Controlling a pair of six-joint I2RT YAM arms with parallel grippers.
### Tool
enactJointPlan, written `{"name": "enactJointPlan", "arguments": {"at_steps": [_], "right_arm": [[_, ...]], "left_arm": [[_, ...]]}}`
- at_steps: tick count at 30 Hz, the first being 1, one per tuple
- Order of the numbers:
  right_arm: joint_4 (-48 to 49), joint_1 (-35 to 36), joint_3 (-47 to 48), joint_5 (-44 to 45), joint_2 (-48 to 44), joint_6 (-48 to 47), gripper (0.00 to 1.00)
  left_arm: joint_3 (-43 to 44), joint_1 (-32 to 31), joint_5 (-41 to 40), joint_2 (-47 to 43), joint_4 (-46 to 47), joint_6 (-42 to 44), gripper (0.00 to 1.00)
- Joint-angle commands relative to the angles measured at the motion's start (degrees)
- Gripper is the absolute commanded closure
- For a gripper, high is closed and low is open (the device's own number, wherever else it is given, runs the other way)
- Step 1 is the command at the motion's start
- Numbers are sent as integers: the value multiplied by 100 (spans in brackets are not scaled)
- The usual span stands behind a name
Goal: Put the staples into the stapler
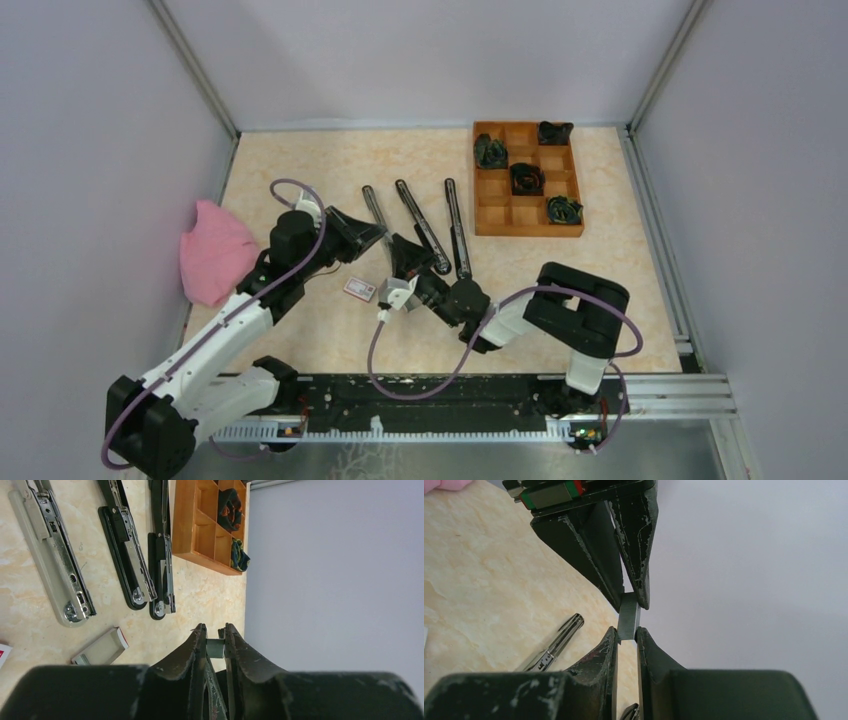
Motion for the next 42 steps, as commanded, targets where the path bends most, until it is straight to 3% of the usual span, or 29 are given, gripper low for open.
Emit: {"name": "enactJointPlan", "arguments": {"at_steps": [1, 4, 14, 26, 42], "right_arm": [[-84, 98, 33, 153, -299, 540, 100], [-541, 95, 2, 260, -537, 992, 100], [-2775, -21, -39, 354, -1663, 2685, 100], [-5431, -737, 388, -51, -2539, 4633, 100], [-7474, -1830, 1414, -890, -2173, 6188, 100]], "left_arm": [[37, -47, -40, -45, 102, 26, 72], [45, -52, -124, -66, 49, 114, 58], [43, -38, -780, -365, -352, 743, 30], [98, -23, -1286, -462, -1026, 1912, 15], [-126, 56, -1234, -592, -1422, 2659, 4]]}}
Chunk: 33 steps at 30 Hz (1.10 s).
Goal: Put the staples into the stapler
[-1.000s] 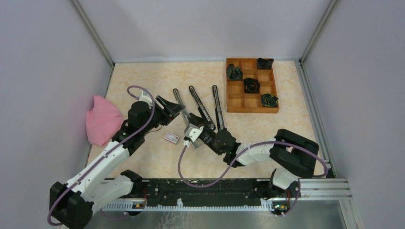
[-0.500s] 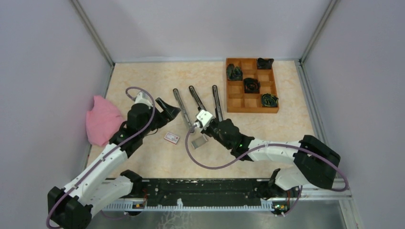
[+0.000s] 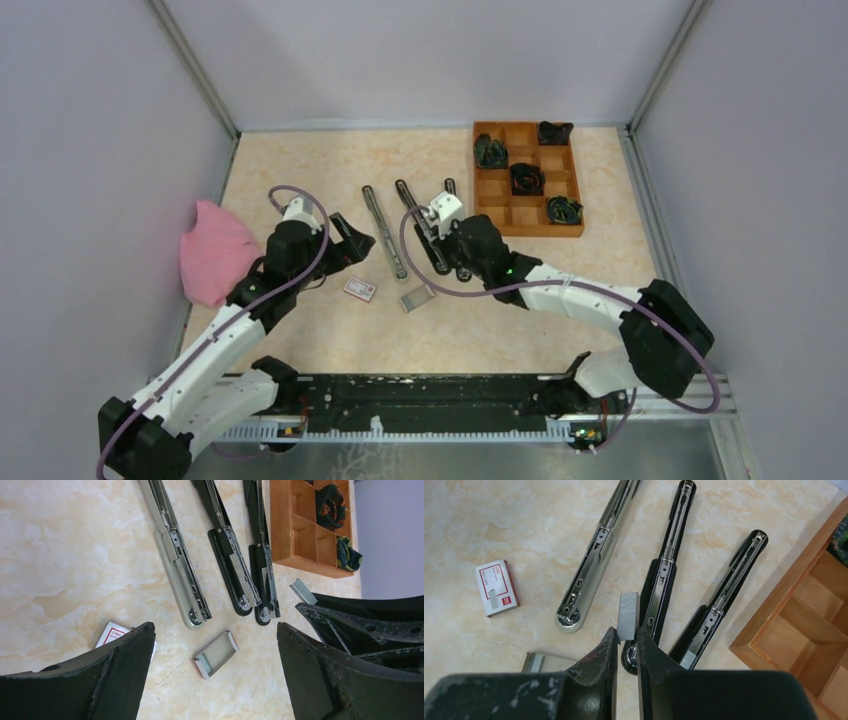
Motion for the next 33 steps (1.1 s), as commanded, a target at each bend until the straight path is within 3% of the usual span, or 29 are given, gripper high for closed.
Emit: {"name": "enactJointPlan", "arguments": {"at_steps": [1, 10, 33], "right_arm": [[-509, -229, 504, -337, 177, 514, 100], [-1299, -502, 1151, -378, 814, 979, 100], [-1791, -592, 1674, 24, 1647, 1597, 100]], "left_arm": [[-82, 53, 21, -41, -111, 316, 4], [-168, 157, 209, 109, -7, 419, 2], [-358, 256, 691, 448, 255, 419, 1]]}}
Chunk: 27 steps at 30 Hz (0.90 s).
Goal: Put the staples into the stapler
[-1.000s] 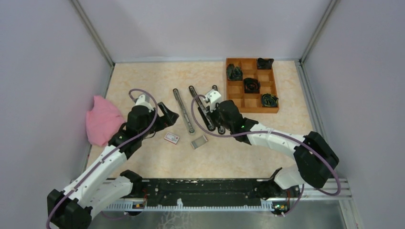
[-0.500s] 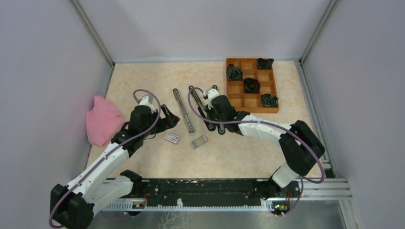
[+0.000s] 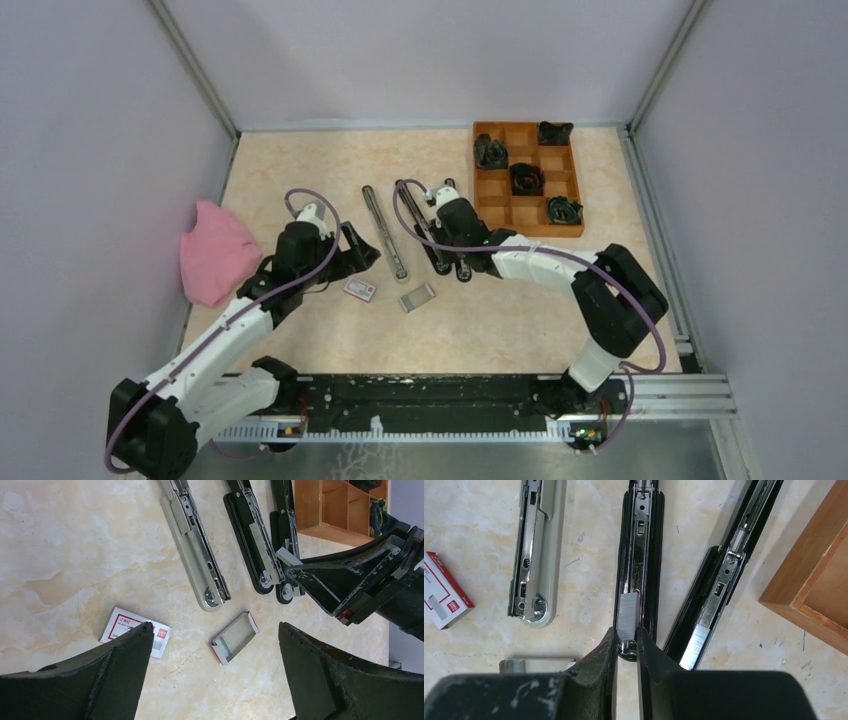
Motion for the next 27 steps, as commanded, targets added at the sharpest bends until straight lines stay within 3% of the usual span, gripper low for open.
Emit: {"name": "enactJointPlan", "arguments": {"at_steps": [1, 27], "right_arm": [[45, -70, 359, 118, 95, 141, 100], [-200, -110, 560, 30, 308, 413, 100]], "left_arm": [[-71, 50, 119, 3, 167, 61, 1], [-132, 111, 304, 112, 244, -17, 1]]}}
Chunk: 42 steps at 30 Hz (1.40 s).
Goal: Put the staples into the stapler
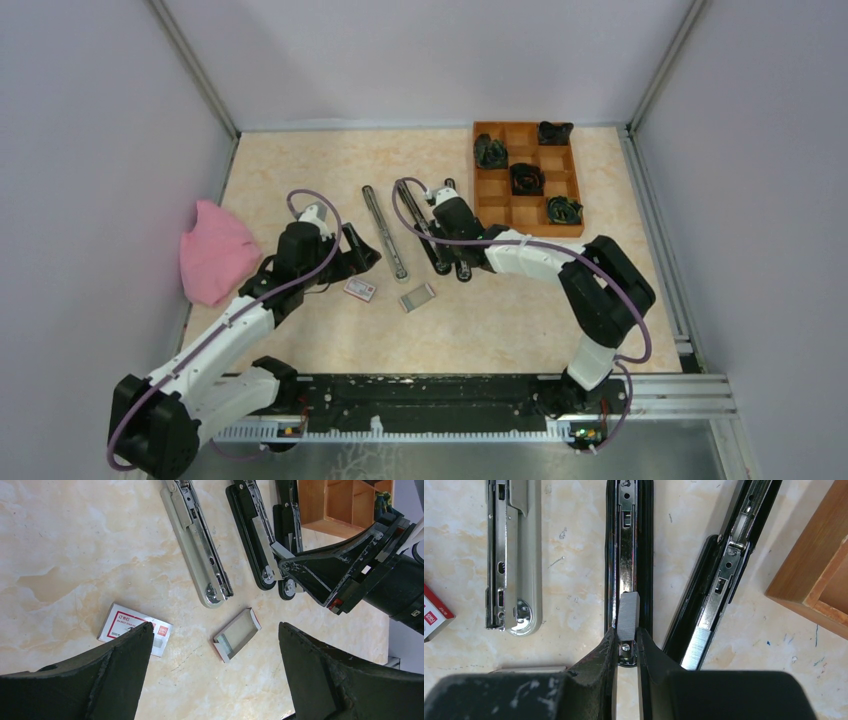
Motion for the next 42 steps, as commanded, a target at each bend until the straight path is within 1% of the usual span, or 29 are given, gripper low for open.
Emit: {"name": "enactJointPlan", "arguments": {"at_steps": [1, 12, 14, 21, 33, 35, 42], "right_arm": [[43, -47, 274, -60, -184, 151, 100], [91, -47, 253, -54, -257, 206, 100], [140, -46, 223, -33, -445, 223, 100], [221, -47, 134, -20, -575, 261, 100], [-53, -64, 305, -205, -356, 307, 100], [-64, -78, 309, -206, -164, 305, 100], [-91, -99, 319, -140, -45, 319, 100]], "left_arm": [[-52, 36, 91, 11, 177, -20, 1], [-77, 52, 178, 46, 235, -45, 1], [-86, 52, 188, 41, 236, -50, 1], [-120, 61, 213, 48, 267, -54, 1], [-139, 72, 277, 28, 275, -76, 1], [-141, 69, 277, 35, 277, -75, 1], [-157, 78, 303, 44, 292, -88, 1]]}}
